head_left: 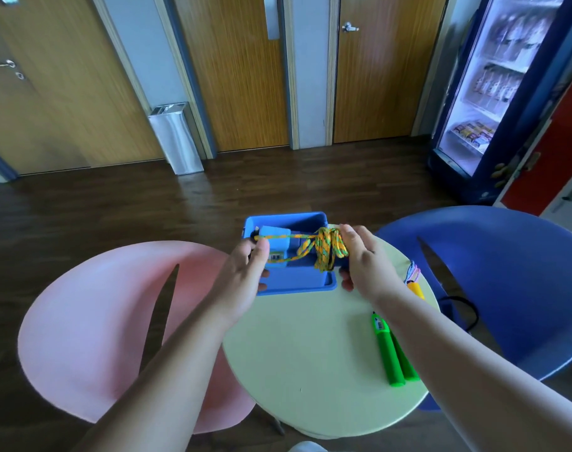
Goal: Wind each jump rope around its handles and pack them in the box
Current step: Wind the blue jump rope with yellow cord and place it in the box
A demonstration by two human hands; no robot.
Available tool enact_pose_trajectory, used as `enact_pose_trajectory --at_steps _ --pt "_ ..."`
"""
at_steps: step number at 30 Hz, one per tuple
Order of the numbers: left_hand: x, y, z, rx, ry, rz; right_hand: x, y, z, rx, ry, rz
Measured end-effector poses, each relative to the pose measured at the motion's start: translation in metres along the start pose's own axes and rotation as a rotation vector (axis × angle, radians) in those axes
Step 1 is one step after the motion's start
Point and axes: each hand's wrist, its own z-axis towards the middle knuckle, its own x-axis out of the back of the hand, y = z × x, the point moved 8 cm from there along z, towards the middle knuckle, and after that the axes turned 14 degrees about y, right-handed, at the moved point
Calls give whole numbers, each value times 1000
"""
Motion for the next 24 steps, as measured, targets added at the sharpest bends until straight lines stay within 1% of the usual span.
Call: enact_pose_trajectory --at_steps 1,2,4,5,8,11,13,14,15,17,18,19,20,21,22,23,24 --pt "3 4 -3 -84 55 2 -3 6 -1 -70 -20 -19" --pt "8 6 -5 -128 121 -37 -6 9 -3 -120 -43 -45" --pt "18 8 -4 -131 239 -101 -8 13 -5 -180 -72 -106" --pt "21 7 -2 -104 264 -129 -9 14 -5 -200 -82 -130" --pt "20 7 0 -29 233 -235 -8 15 -4 -256 -72 -194" --pt "13 13 -4 -63 183 -164 -6 11 -5 -244 -75 -286" --pt "14 12 -6 -91 210 -131 -5 7 -10 -242 -96 -319" --pt "16 10 -6 -91 230 -115 -5 4 -10 -209 -110 -363" --pt "18 9 -7 -92 254 -94 -4 0 -7 -111 -115 -450" --pt "19 6 -10 -105 284 -62 2 -18 2 206 -27 -590" --pt "18 6 -12 -107 286 -59 5 -30 4 356 30 -566" --pt "16 6 -13 -108 285 -55 7 -44 2 482 51 -495" --pt "16 6 -14 -108 288 -47 3 -58 -4 590 11 -426" --pt "15 5 -14 -109 294 -38 -4 -68 -12 680 -71 -394" --pt "15 5 -14 -104 301 -30 -14 -72 -19 748 -158 -431" --pt "15 4 -14 -96 306 -28 -24 -71 -24 797 -221 -527" --pt "15 4 -14 -88 311 -30 -31 -68 -28 816 -251 -632"
